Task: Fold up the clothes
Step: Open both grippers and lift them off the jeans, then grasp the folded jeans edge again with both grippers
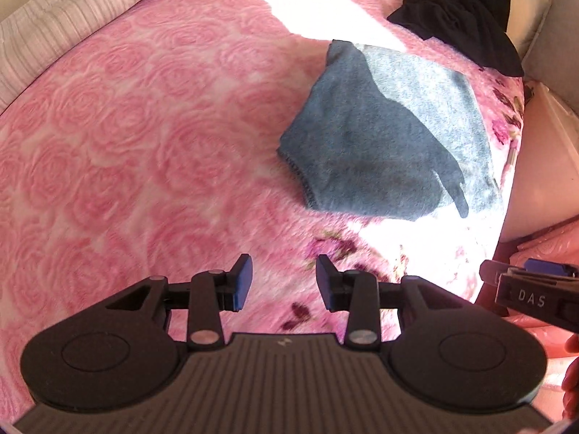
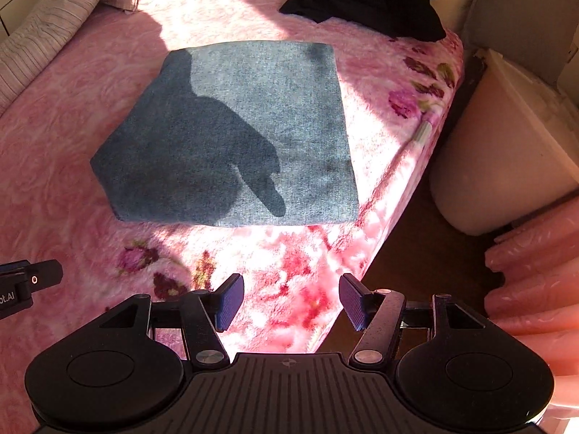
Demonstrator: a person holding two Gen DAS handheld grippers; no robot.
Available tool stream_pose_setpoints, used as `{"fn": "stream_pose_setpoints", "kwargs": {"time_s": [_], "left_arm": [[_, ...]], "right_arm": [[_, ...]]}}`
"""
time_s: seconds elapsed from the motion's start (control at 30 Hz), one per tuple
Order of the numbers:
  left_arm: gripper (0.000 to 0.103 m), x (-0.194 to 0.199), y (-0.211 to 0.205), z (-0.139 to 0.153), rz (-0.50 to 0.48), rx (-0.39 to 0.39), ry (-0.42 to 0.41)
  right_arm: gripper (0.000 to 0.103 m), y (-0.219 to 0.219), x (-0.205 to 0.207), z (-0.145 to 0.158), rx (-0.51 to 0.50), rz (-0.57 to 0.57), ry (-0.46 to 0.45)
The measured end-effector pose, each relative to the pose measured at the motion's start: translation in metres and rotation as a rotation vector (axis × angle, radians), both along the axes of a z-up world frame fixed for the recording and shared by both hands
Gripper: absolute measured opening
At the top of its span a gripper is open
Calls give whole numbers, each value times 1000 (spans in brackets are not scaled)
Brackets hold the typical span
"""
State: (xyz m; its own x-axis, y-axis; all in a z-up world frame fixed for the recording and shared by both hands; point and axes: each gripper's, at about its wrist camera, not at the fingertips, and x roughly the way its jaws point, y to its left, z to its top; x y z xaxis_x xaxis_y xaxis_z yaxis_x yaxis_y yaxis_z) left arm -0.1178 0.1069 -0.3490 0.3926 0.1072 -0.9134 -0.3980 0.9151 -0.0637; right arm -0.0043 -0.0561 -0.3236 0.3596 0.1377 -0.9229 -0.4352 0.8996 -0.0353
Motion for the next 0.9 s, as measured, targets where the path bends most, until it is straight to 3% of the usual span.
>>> {"fn": "stream_pose_setpoints", "kwargs": {"time_s": [0.4,0.6,0.73,0.9], "left_arm": [[37,3,8,-9,12,-16,20],[39,8,14,-18,25,-40,24],[41,23,30,-22,12,-68,-42],[50,58,57,-25,-12,-137,-152]], "right_arm": [[62,11,3,-4,-10,31,6],[62,-1,19,-18,16,38,56],[62,-35,49,-18,128,-29,67],[62,-78,104,-17,353,-162,83]]}}
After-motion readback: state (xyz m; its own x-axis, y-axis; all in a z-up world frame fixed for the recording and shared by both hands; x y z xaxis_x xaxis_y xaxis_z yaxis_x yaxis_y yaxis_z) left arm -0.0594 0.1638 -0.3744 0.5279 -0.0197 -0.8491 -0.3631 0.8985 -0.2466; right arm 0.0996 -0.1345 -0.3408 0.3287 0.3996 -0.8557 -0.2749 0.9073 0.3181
